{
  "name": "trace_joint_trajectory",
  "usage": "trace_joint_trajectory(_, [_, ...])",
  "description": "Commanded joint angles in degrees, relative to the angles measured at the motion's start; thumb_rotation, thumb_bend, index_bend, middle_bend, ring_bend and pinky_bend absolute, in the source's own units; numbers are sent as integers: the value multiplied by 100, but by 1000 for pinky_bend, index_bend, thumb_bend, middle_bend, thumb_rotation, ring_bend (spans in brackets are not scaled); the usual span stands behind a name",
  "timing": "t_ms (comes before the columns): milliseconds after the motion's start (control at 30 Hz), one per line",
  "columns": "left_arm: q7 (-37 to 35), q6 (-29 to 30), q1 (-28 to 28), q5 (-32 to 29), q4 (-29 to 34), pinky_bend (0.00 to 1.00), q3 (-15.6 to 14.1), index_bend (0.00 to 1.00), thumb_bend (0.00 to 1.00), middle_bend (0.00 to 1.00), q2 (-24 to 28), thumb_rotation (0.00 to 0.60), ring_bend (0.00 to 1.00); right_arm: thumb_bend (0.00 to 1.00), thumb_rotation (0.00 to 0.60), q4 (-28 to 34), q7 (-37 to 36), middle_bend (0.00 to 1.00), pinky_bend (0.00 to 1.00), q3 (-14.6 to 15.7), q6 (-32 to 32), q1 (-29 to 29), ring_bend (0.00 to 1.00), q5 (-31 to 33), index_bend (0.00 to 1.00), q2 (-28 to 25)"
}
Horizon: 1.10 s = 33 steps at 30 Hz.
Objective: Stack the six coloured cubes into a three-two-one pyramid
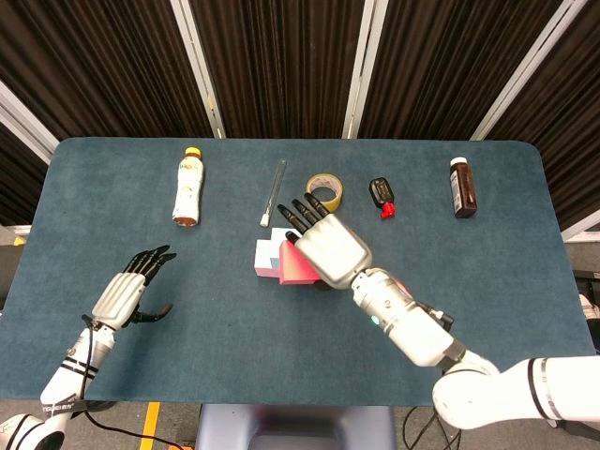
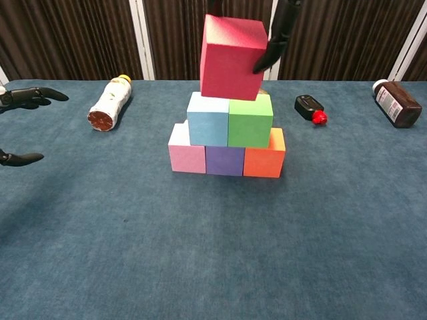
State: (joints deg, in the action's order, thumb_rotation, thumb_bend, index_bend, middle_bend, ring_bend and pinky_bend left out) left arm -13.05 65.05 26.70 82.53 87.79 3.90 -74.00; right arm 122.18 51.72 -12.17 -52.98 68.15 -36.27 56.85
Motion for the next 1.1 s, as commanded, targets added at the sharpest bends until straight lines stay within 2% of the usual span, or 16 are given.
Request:
trace_joint_trajectory(33, [10, -51, 24, -37, -3, 3, 15, 102, 309, 0, -22, 600, 0, 294, 524, -462, -302, 102, 0, 8, 646, 297, 0, 367, 539, -217])
trace_joint_trajectory(300, [-57, -154, 45, -156, -71, 3, 54, 101, 310, 0, -62, 600, 0, 299, 525, -1496, -602, 102, 0, 172, 1366, 919, 0, 782, 524, 246])
trace_joint_trajectory(500, [-140, -253, 62, -232, -163, 3, 68, 101, 311, 0, -85, 600, 0, 299, 525, -2028, -584, 103, 0, 459, 1434, 1391, 0, 1235, 501, 614])
trace_joint_trajectory(633, [-182, -257, 65, -218, -203, 3, 71, 101, 311, 0, -109, 600, 0, 300, 526, -2148, -520, 103, 0, 643, 1242, 1655, 0, 1630, 496, 813])
trace_joint_trajectory(900, [-295, -255, 59, -155, -296, 3, 46, 100, 310, 0, -151, 600, 0, 299, 522, -2000, -283, 103, 0, 902, 590, 2006, 0, 2379, 472, 943])
trace_joint_trajectory(1100, [-352, -231, 51, -107, -337, 3, 32, 100, 310, 0, -179, 600, 0, 300, 522, -2097, -241, 103, 0, 1010, 573, 2069, 0, 2579, 462, 1037])
